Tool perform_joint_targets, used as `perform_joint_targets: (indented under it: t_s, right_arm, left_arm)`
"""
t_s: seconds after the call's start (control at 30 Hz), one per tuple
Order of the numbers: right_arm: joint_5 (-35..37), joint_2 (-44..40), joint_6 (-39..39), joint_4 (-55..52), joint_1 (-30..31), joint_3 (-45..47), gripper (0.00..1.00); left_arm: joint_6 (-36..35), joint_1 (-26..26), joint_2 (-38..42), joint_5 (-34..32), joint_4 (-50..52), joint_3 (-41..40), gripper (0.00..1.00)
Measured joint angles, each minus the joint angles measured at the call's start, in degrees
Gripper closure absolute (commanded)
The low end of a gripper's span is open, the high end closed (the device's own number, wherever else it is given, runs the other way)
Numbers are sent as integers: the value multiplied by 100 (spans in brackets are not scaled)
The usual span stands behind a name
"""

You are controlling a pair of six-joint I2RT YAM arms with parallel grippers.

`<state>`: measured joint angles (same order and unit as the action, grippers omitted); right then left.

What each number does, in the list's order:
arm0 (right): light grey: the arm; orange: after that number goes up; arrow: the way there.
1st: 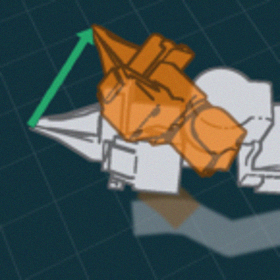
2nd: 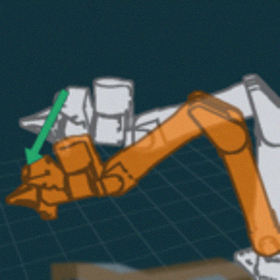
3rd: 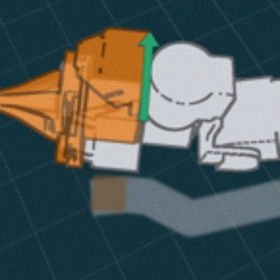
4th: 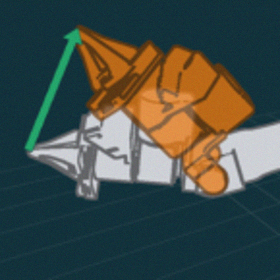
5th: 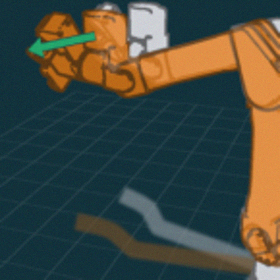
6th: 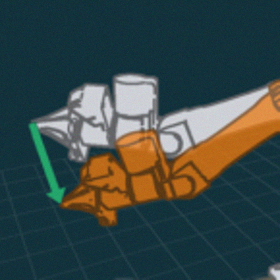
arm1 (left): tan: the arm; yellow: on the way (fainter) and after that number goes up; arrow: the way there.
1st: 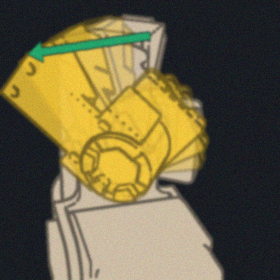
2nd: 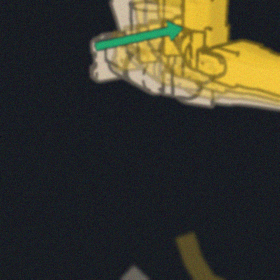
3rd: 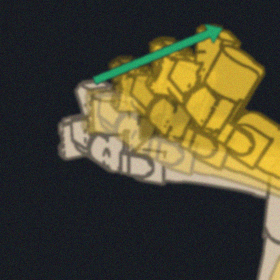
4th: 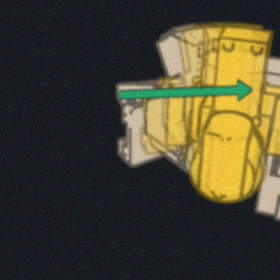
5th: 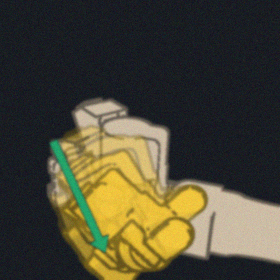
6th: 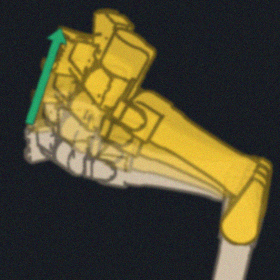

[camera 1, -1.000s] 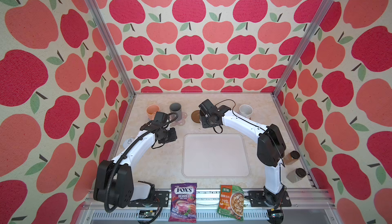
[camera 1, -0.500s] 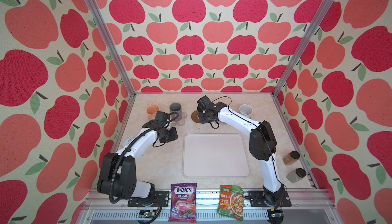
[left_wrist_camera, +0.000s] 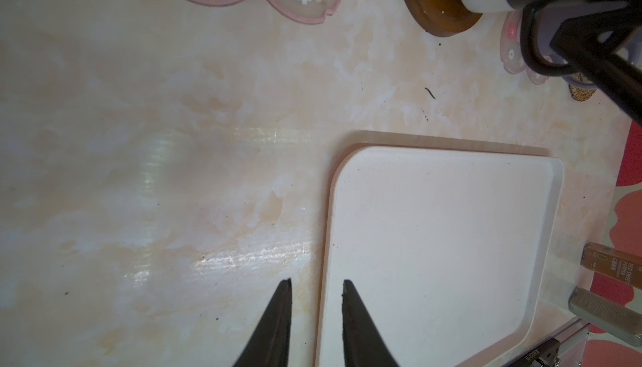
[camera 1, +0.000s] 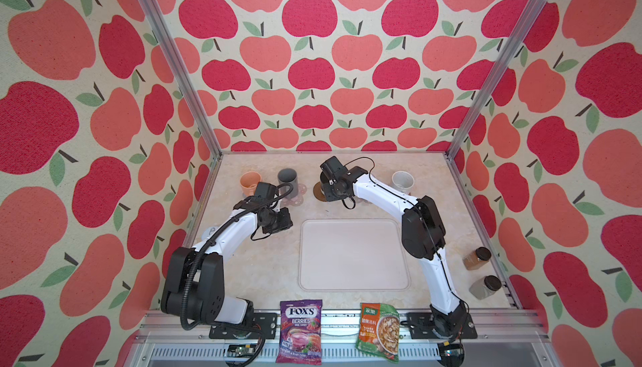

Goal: Place cups on coasters
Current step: Place the cup on the coaster.

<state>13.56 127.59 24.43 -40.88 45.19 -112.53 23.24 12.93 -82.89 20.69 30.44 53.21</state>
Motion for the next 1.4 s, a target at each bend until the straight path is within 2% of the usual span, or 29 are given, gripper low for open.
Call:
perform_joint_targets:
  t_s: [0.5,1.4]
  right_arm:
    - [-17,579,-63,-146,0,-824,100]
    - [2,647,-59,-531,0,-940,100]
  left_arm:
    - [173,0,-402,260,-308,0,72]
    - [173,0,-706,345,-369,0,72]
